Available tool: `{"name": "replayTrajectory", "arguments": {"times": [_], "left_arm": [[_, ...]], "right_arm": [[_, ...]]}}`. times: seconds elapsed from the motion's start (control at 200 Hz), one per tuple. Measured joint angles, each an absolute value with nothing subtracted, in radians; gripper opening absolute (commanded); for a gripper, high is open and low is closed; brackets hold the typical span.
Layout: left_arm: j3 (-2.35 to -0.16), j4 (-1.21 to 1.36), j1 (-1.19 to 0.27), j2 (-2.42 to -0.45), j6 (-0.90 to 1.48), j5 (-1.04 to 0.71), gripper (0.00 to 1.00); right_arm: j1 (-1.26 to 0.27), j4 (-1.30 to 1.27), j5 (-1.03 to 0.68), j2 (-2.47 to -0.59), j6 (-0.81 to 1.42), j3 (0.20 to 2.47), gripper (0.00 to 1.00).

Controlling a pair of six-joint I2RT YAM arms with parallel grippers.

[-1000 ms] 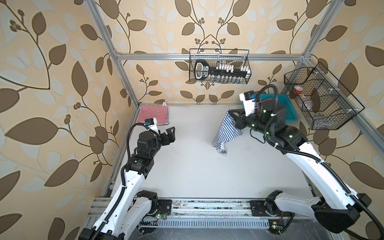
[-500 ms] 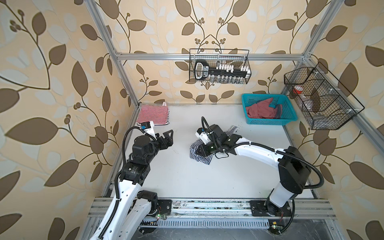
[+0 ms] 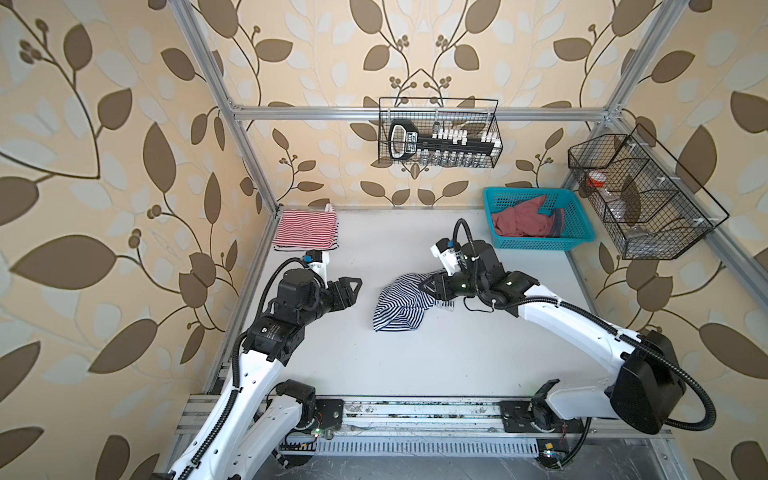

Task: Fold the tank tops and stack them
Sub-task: 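Carry the tank top to table center with right gripper while left gripper approaches, then grasp the hanging edge of the tank top with the left gripper beside the right gripper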

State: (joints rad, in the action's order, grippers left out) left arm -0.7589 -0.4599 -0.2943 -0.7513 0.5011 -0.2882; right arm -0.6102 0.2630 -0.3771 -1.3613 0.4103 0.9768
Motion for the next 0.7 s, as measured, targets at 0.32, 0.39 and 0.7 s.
{"name": "replayTrajectory", "arguments": {"times": [0.32, 0.39, 0.7], "left_arm": [[-0.824, -0.542, -0.67, -1.015, 0.53, -0.172, 0.62], [-0.84, -0.545, -0.714, -1.069, 0.538, -0.149, 0.62], [-0.857, -0.563, -0.754, -1.097, 0.575, -0.099, 0.6]], "right_arm": [[-0.622, 0.258, -0.378, -1.473, 0.402, 0.86, 0.43], [-0.622, 0.249, -0.378, -1.51, 0.395, 0.863, 0.44], [-0.624, 0.198, -0.377, -1.692, 0.364, 0.907, 0.47]]}}
